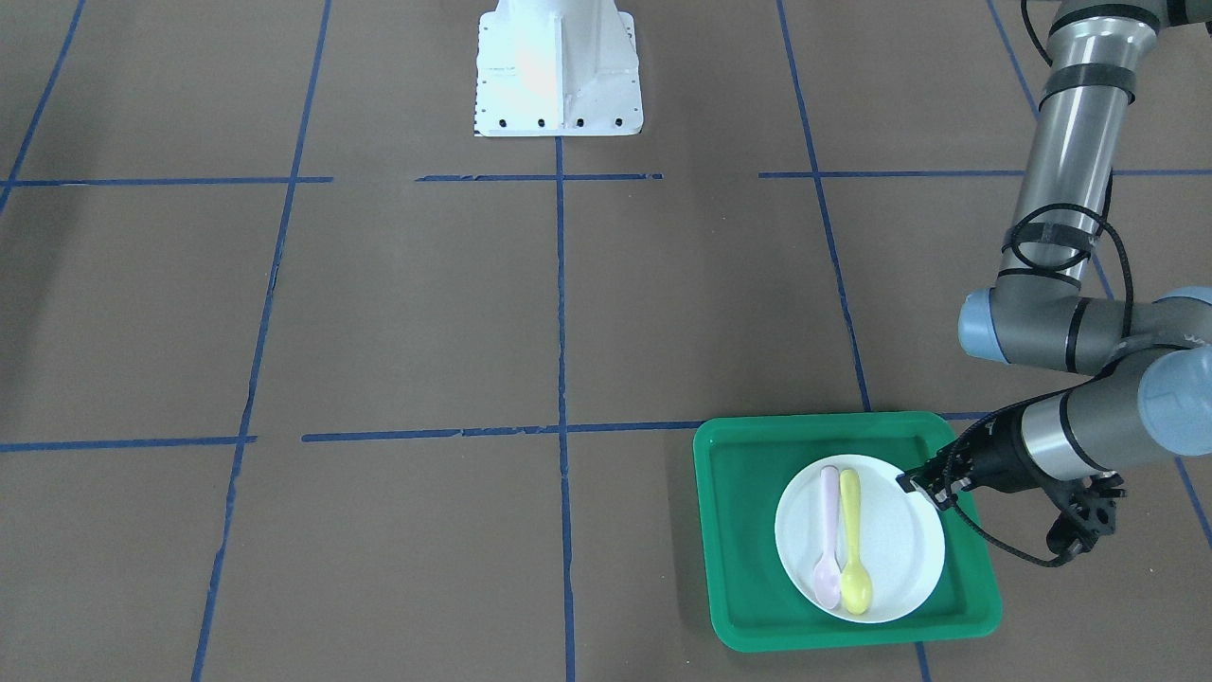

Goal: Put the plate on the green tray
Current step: 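Lower the plate onto the green tray and open the left gripper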

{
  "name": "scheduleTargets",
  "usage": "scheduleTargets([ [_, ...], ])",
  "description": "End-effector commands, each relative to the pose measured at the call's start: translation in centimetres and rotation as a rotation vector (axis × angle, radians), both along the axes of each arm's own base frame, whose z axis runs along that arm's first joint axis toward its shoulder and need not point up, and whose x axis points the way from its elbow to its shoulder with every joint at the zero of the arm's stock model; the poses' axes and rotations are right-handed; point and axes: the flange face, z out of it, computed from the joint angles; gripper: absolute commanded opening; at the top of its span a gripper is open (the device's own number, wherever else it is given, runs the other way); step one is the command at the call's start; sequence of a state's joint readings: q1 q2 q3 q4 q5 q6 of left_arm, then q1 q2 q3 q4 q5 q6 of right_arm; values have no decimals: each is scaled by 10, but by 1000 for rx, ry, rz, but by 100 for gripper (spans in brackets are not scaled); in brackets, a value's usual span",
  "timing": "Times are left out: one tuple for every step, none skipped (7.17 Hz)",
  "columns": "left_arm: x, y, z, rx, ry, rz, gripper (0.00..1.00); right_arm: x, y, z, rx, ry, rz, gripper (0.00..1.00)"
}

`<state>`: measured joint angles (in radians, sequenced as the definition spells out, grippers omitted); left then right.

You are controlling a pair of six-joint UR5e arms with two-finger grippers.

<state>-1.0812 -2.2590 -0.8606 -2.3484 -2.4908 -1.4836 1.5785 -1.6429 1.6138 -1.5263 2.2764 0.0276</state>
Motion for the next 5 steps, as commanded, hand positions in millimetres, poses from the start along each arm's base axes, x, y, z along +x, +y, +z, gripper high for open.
scheduleTargets([
  [3,3,7,-5,-8,2,68,0,0,0,0,0,0,100],
  [2,5,12,-13,-17,-2,98,0,0,0,0,0,0,100],
  [-2,6,18,-21,-22,-4,99,0,0,0,0,0,0,100],
  [-17,7,29,-21,-27,-14,99,0,0,0,0,0,0,100],
  [-54,7,38,-39,-31,-50,99,0,0,0,0,0,0,100],
])
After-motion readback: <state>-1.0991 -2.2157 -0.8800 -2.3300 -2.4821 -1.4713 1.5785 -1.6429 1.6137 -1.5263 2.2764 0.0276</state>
